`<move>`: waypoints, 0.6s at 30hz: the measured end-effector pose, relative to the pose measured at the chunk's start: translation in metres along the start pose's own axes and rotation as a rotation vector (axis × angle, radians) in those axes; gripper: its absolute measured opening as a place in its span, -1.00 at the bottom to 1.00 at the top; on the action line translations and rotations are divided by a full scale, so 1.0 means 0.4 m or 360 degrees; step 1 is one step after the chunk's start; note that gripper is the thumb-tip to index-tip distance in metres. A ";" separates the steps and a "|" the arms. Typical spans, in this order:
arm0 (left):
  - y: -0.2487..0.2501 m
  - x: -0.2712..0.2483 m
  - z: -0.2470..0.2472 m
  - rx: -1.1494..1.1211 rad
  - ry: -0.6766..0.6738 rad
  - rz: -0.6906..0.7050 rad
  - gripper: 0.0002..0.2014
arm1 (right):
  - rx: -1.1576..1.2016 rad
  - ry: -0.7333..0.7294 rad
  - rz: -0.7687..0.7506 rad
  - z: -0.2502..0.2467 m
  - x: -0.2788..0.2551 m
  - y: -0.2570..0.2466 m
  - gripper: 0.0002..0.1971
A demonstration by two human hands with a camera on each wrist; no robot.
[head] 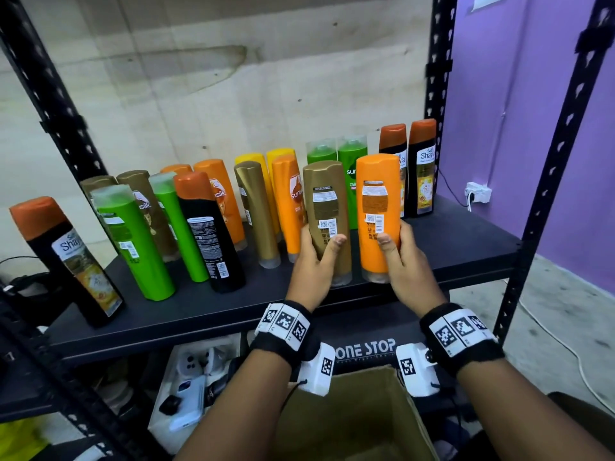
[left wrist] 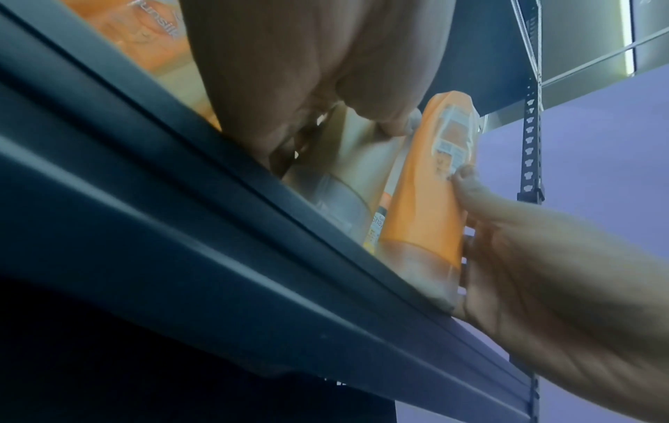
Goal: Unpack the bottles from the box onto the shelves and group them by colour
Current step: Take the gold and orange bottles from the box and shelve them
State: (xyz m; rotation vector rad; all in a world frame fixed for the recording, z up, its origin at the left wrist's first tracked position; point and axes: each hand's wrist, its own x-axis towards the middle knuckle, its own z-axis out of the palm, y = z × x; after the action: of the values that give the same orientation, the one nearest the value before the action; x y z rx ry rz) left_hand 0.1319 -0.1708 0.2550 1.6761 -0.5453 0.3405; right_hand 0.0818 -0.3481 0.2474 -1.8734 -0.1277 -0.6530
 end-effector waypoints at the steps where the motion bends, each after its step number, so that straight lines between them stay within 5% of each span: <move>1: -0.001 0.004 -0.005 0.0021 -0.0029 -0.0013 -0.43 | -0.0037 -0.0026 0.0015 -0.007 0.002 -0.003 -0.48; 18: -0.005 0.102 0.059 0.0227 0.0071 -0.0166 -0.46 | -0.0441 -0.0212 0.0167 -0.033 0.151 -0.006 -0.45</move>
State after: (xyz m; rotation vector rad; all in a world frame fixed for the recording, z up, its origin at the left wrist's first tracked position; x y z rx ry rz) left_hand 0.1652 -0.2004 0.2700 1.8228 -0.4067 0.3469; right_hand 0.1266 -0.3719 0.2827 -2.1755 -0.0253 -0.4927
